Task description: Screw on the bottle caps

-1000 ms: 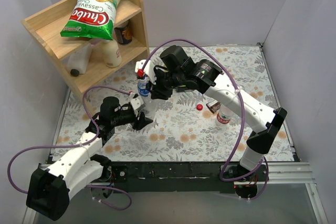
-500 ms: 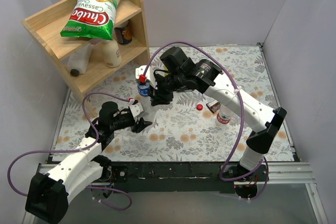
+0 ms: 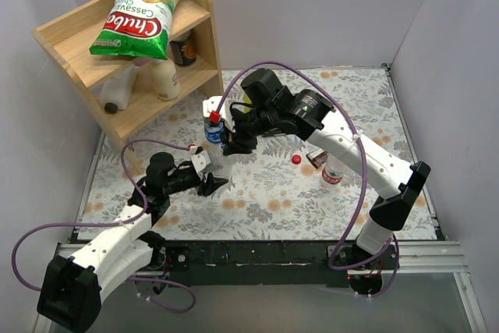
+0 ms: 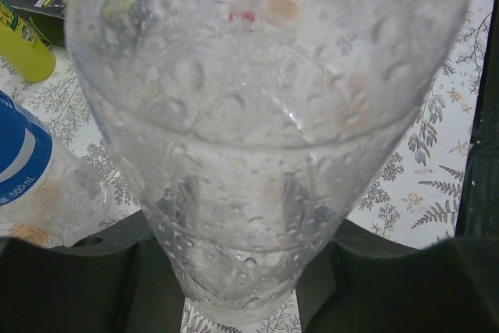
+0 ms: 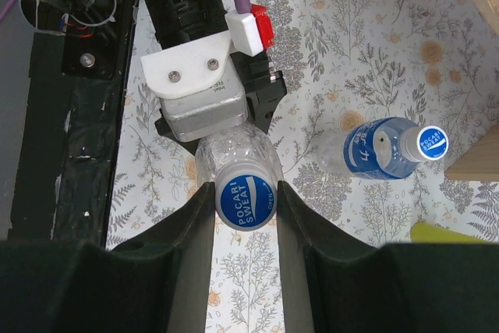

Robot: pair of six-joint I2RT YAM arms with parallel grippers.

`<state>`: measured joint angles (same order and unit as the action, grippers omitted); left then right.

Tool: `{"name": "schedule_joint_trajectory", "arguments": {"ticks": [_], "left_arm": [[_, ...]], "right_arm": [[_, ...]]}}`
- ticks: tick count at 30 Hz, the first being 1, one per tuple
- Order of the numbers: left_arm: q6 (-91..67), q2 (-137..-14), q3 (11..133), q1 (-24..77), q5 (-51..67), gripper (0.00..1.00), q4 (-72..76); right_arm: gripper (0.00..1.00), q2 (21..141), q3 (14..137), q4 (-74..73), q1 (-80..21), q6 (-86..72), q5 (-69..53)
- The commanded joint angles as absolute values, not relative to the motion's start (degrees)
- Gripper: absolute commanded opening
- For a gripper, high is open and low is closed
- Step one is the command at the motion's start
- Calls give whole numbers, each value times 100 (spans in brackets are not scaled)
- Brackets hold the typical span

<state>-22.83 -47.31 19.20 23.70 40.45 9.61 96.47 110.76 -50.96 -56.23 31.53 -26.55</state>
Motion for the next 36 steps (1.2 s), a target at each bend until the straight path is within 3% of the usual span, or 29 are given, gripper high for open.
{"name": "schedule_joint_trajectory", "arguments": {"ticks": [1,30,33,35,36], "left_arm": [[-2514,-4623,2083,2426,4070,0,1881],[-2329,-4588,1907,2417,4219,0,1494],[-2338,-4597,1907,2417,4228,0,1459],[-2347,-4605,1898,2417,4236,0,1450],[-2355,-4614,1890,2426,4236,0,1433]], "right_arm": [[27,9782,10942,-5282,-5827,2901,-2778],[54,9791,11417,-5326,-5880,3093,-2311],[61,9747,11417,-5379,-5880,3146,-2312],[78,9703,11356,-5379,-5880,3146,-2250],[81,9694,11338,-5379,-5880,3146,-2215]]}}
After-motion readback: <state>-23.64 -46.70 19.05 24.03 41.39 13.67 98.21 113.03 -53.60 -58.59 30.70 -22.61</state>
